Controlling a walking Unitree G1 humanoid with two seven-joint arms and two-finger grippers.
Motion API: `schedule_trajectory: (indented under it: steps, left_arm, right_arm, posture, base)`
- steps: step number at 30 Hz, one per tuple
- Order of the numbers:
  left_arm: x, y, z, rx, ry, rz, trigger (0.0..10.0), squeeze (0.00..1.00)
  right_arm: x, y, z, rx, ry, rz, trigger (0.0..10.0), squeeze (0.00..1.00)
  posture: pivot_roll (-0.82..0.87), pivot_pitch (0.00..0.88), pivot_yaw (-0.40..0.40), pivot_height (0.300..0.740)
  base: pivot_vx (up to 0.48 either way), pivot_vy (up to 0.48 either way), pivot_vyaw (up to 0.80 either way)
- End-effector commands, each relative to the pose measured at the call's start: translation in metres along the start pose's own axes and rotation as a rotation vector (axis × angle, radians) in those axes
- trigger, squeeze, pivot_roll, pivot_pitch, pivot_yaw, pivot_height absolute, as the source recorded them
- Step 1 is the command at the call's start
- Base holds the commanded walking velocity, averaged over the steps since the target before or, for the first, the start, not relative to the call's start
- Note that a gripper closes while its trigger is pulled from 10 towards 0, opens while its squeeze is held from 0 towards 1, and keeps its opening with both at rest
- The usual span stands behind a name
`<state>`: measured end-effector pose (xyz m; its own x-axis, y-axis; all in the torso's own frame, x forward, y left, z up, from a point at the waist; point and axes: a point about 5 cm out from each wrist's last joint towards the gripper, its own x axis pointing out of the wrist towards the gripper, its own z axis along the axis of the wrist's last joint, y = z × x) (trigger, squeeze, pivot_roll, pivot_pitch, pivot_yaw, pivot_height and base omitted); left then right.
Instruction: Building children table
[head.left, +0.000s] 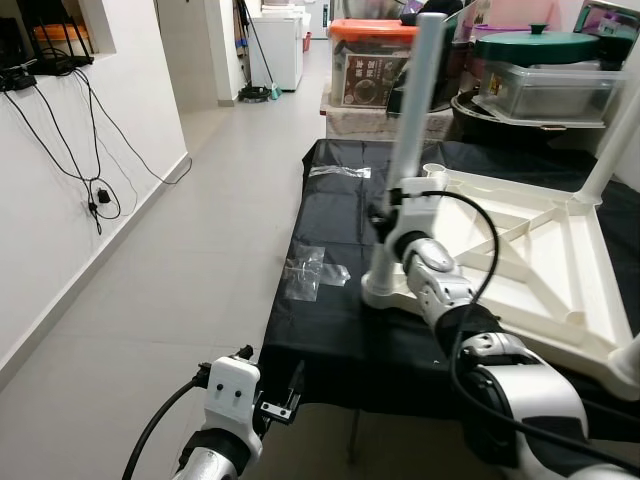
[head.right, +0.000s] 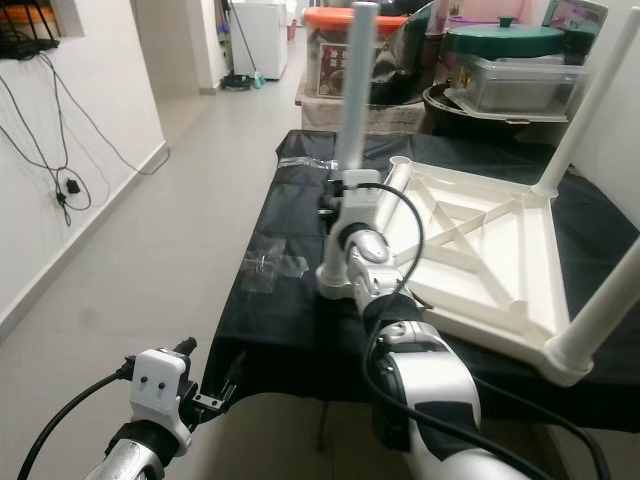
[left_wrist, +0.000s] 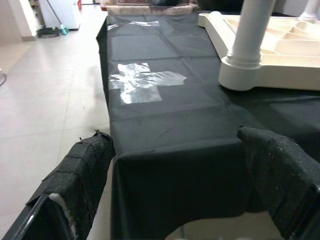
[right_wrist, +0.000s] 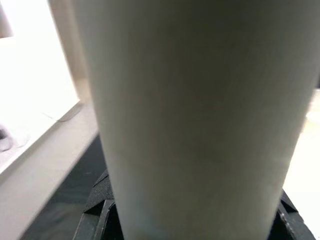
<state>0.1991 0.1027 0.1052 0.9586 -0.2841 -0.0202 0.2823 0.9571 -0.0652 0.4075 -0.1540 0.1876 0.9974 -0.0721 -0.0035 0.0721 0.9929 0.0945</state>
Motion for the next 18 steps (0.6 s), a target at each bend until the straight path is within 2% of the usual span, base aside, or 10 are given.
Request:
schedule_trajectory:
  steps: [1,8,9,10,12,14,15,16,17,18]
  left_arm:
    - [0.000,0.002,-0.001,0.006,0.010,0.001,10.0,0.00]
    - [0.000,0.003,0.000,0.011,0.006,0.005,10.0,0.00]
    - [0.000,0.003,0.000,0.011,0.006,0.005,10.0,0.00]
    - [0.000,0.003,0.000,0.010,0.006,0.004,10.0,0.00]
    - [0.000,0.003,0.000,0.010,0.006,0.004,10.0,0.00]
    - [0.001,0.003,0.000,0.010,0.006,0.005,10.0,0.00]
    - [0.001,0.003,0.000,0.010,0.006,0.005,10.0,0.00]
    - [0.001,0.003,0.000,0.010,0.006,0.005,10.0,0.00]
    - [0.001,0.003,0.000,0.010,0.006,0.005,10.0,0.00]
    - [0.001,0.003,0.001,0.011,0.006,0.004,10.0,0.00]
  right_arm:
    - [-0.006,-0.019,-0.019,0.085,0.070,-0.157,0.0,0.00]
    - [-0.016,-0.021,-0.030,0.091,0.081,-0.292,0.0,0.00]
    - [-0.016,-0.018,-0.030,0.094,0.074,-0.267,10.0,0.00]
    - [-0.014,-0.010,-0.024,0.120,0.026,-0.203,10.0,1.00]
    - [-0.014,-0.010,-0.024,0.120,0.026,-0.203,10.0,1.00]
    - [-0.008,0.004,-0.008,0.186,-0.066,-0.063,10.0,1.00]
    - [-0.006,0.007,-0.001,0.205,-0.092,-0.015,10.0,0.53]
    - [-0.006,0.007,-0.001,0.205,-0.092,-0.015,10.0,0.53]
    - [-0.005,0.008,0.005,0.234,-0.107,0.034,10.0,0.00]
    - [-0.003,0.009,0.011,0.250,-0.125,0.088,10.0,0.00]
  posture:
    - [0.07,0.000,-0.013,0.740]
    - [0.08,0.000,-0.020,0.740]
    - [0.08,0.000,-0.020,0.740]
    - [0.08,0.000,-0.020,0.740]
    - [0.08,0.000,-0.020,0.740]
    - [0.08,0.000,-0.021,0.740]
    - [0.08,0.000,-0.021,0.740]
    - [0.08,0.000,-0.021,0.740]
    - [0.08,0.000,-0.021,0.740]
    - [0.08,0.000,-0.021,0.740]
  base:
    - [0.000,0.000,0.00]
    - [0.000,0.000,0.00]
    - [0.000,0.000,0.00]
    - [0.000,0.000,0.00]
    - [0.000,0.000,0.00]
    - [0.000,0.000,0.00]
    - [0.000,0.000,0.00]
    - [0.000,0.000,0.00]
    - [0.000,0.000,0.00]
    - [0.000,0.000,0.00]
